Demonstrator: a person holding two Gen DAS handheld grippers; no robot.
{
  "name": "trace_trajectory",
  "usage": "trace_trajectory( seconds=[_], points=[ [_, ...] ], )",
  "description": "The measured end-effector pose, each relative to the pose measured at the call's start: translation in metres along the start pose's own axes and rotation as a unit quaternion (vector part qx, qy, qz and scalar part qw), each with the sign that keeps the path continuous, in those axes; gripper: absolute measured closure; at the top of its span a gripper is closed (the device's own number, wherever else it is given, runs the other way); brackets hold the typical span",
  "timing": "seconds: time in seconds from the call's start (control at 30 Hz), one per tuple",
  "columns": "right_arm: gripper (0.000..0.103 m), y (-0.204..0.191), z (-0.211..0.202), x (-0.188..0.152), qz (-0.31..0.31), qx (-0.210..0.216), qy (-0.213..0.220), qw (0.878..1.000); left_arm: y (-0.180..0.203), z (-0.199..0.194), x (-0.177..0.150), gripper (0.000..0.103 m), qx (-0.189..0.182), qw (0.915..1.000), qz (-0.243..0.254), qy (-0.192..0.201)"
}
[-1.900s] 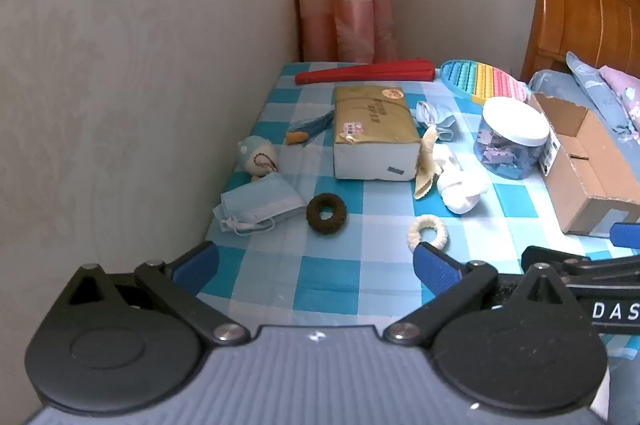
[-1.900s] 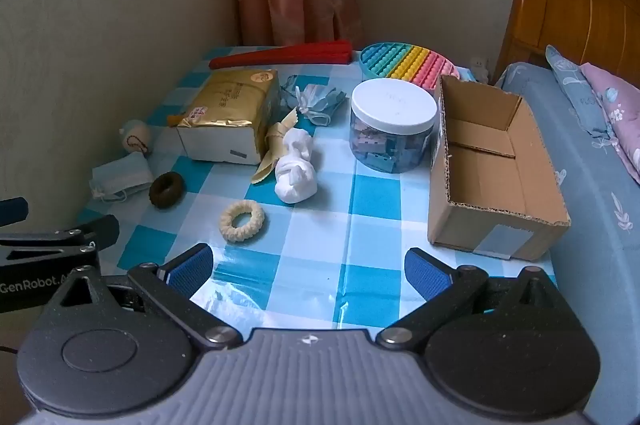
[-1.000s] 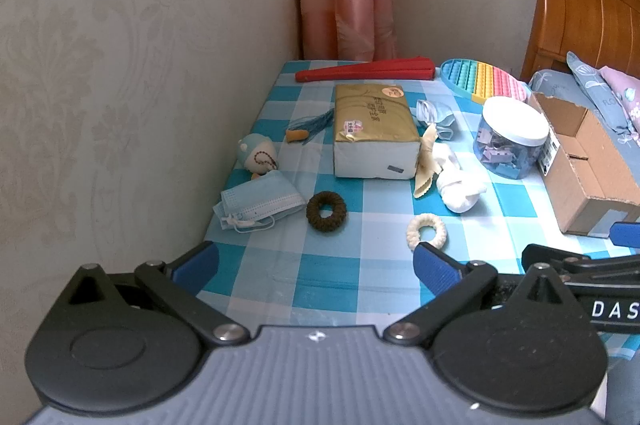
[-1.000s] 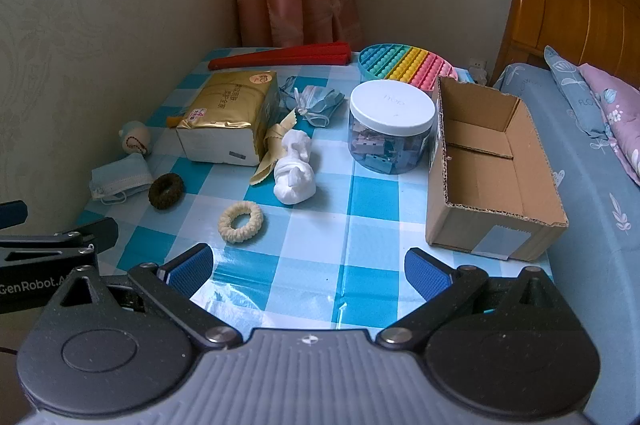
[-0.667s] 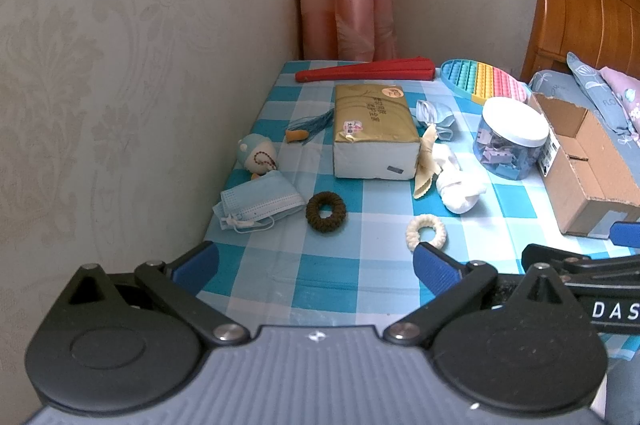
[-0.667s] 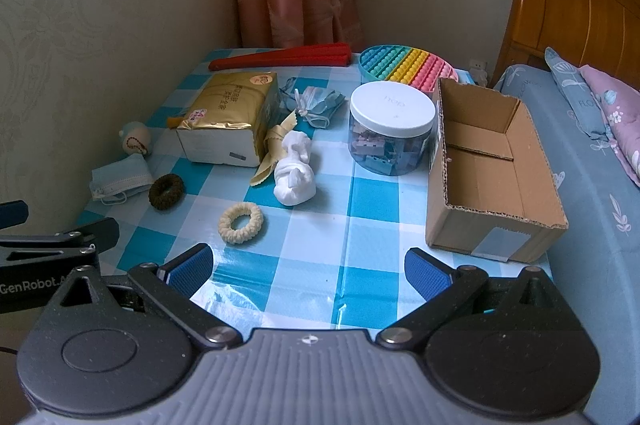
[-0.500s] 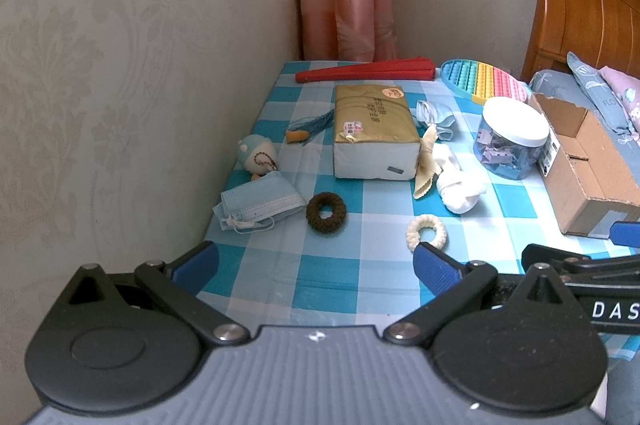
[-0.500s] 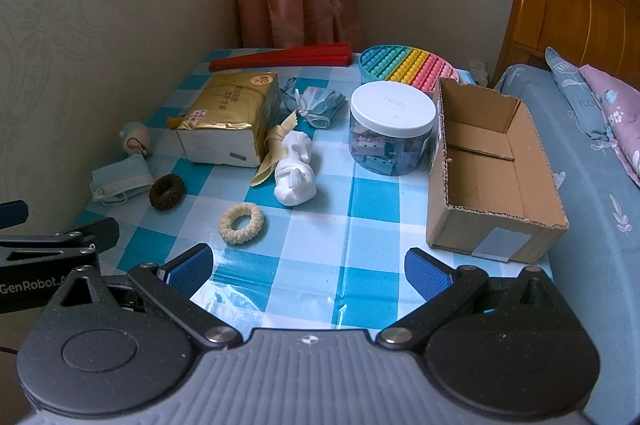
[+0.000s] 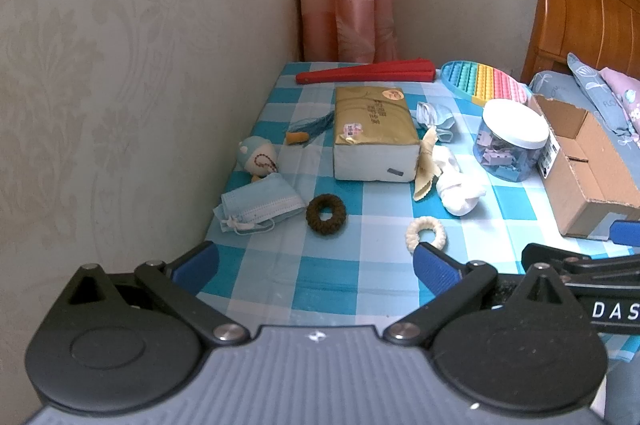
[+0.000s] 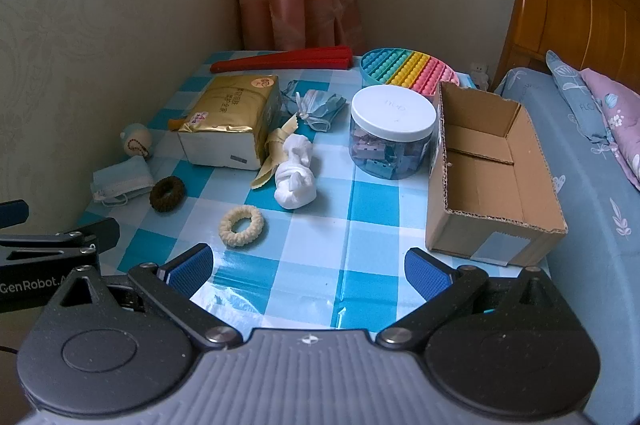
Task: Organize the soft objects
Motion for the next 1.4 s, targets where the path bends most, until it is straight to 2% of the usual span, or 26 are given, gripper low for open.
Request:
trace_trajectory(
  seconds=[1.1,1.4],
  points=[
    [0.000,-0.003,0.006,0.005,-0.022,0.000,0.005,1.000,-0.001,0.007,0.004,0.001,0.004,1.0000,0.000,0.001],
    [0.000,-0.007,0.018,0.005,-0.045,0.027,0.009,0.999,-0.003,0.021,0.001,0.000,0.003,0.9998,0.002,0.022]
  ],
)
Point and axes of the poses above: each gripper's, at about its wrist camera, not at the fingertips, and z roughly the way its jaws point, y to its right, x to its top, the point moved 1 cm from there along z, roughly the way its jaws point, and after that the axes turned 12 degrees about z, right-handed, at the moved point
